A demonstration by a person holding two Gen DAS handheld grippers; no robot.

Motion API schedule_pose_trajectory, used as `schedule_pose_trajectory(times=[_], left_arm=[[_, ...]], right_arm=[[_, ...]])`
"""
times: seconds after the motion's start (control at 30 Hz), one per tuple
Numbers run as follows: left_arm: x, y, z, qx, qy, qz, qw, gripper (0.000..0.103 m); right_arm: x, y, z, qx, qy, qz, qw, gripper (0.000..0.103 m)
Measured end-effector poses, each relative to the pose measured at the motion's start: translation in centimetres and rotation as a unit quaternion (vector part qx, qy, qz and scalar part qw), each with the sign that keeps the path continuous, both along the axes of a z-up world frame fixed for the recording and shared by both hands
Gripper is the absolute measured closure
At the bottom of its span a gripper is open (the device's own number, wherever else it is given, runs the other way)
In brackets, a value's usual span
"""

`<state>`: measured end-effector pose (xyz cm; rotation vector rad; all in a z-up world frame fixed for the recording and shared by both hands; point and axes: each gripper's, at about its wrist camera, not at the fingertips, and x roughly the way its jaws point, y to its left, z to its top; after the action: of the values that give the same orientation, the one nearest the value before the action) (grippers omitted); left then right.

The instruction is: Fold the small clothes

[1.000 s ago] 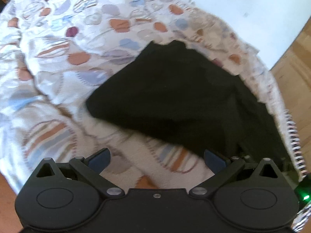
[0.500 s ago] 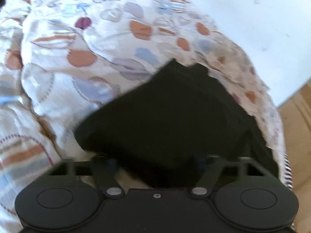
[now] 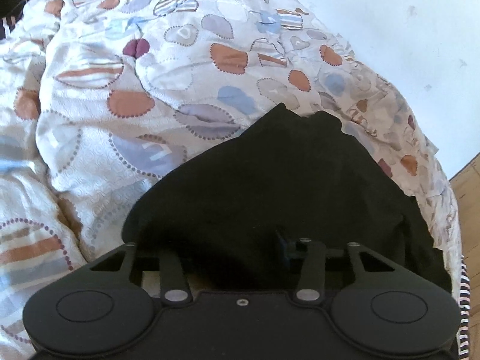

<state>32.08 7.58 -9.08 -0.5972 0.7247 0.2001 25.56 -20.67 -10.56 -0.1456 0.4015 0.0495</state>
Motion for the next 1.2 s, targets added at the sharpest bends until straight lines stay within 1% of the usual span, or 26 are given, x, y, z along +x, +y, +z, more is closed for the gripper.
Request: schedule_pose_trajectory(times=[0.03, 0.1, 0.2, 0.33, 0.4, 0.47, 0.53, 0.63, 0.77, 0.83, 0.93, 1.0, 1.07, 1.2], left_arm=[[0.0, 0.1, 0.1, -0.002, -0.001, 0.002, 1.0000, 0.066], [-0.2, 0.3, 0.5, -0.006, -0.001, 0.002, 1.0000, 0.077], [-0.1, -0.1, 1.5, 0.009, -0.006, -0.008, 0.9999, 0.087], [0.1, -1.5, 3.5, 0.051, -0.021, -0.034, 0.9979, 0.090], [0.5, -2.1, 4.3, 0.066, -0.024, -0.048, 0.9964, 0.090], [1.0, -3.0, 5.0, 0.084, -0.021, -0.065, 0.9942, 0.091], [1.6, -4.1, 5.9, 0.106, -0.024, -0.089, 0.9902, 0.091], [2.3, -6.2, 7.5, 0.137, -0.032, -0.124, 0.9823, 0.092], [3.0, -9.5, 9.9, 0.174, -0.055, -0.173, 0.9678, 0.093], [3.3, -11.8, 11.3, 0.188, -0.066, -0.206, 0.9581, 0.094], [2.8, -15.6, 12.4, 0.203, -0.081, -0.254, 0.9423, 0.095], [2.2, -18.6, 12.7, 0.213, -0.096, -0.290, 0.9282, 0.095], [1.5, -21.2, 12.5, 0.217, -0.104, -0.321, 0.9161, 0.095], [-0.1, -26.1, 11.2, 0.198, -0.110, -0.391, 0.8922, 0.095]], right_arm=[[0.0, 0.0, 0.1, 0.001, 0.000, 0.000, 1.000, 0.000], [0.2, -0.2, 0.3, 0.006, 0.004, 0.001, 1.000, 0.000], [0.9, -0.5, 0.9, 0.018, 0.027, 0.006, 0.999, 0.000], [1.6, -1.8, 2.3, 0.047, 0.067, 0.028, 0.996, 0.000], [1.3, -2.5, 3.1, 0.051, 0.080, 0.038, 0.995, 0.000], [0.4, -3.3, 3.9, 0.041, 0.080, 0.035, 0.995, 0.000], [-0.8, -4.3, 4.6, 0.026, 0.071, 0.026, 0.997, 0.000], [-3.1, -6.7, 5.5, 0.033, 0.057, 0.009, 0.998, 0.000], [-6.5, -10.6, 6.5, 0.046, 0.036, -0.023, 0.998, 0.000], [-7.9, -12.1, 6.7, 0.042, 0.029, -0.043, 0.998, 0.000], [-10.1, -14.4, 6.7, 0.027, 0.017, -0.086, 0.996, 0.000], [-11.6, -16.0, 6.6, 0.024, 0.014, -0.118, 0.993, 0.000], [-12.9, -17.8, 6.5, 0.026, 0.014, -0.152, 0.988, 0.000], [-14.8, -20.8, 5.6, 0.020, 0.023, -0.207, 0.978, 0.000]])
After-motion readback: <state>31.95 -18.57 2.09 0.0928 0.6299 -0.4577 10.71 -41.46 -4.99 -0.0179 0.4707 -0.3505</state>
